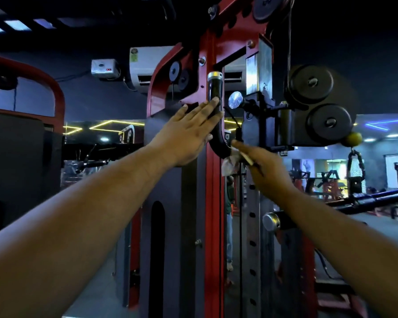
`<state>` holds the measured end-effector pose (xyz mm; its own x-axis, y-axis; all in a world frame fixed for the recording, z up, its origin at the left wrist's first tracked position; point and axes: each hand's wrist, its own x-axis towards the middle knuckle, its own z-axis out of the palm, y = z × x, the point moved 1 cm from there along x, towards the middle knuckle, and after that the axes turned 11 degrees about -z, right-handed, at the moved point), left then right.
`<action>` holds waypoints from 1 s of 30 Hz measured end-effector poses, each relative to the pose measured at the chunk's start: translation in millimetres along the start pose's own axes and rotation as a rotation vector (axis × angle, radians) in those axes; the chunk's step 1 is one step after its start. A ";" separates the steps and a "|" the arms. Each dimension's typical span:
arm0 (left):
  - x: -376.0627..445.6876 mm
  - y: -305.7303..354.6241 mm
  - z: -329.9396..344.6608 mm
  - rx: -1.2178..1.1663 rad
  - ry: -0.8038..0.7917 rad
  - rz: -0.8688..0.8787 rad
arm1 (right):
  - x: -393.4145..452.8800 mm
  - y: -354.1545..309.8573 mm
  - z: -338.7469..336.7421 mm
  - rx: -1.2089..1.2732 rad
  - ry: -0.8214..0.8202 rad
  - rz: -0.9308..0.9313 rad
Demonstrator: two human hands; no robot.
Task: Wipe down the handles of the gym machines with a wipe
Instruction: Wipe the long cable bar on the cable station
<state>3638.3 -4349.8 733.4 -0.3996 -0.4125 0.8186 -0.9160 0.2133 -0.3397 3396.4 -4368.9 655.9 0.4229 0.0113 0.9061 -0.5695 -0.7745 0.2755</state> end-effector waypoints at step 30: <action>-266.9 125.2 143.5 -0.476 -0.638 -0.089 | -211.8 -171.9 66.1 -0.259 -0.846 0.760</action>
<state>3625.3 -4340.0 406.0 -0.3997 -0.8422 0.3618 -0.8901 0.4509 0.0663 3451.3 -4280.0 395.5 0.1899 -0.9011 0.3897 -0.9639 -0.2466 -0.1004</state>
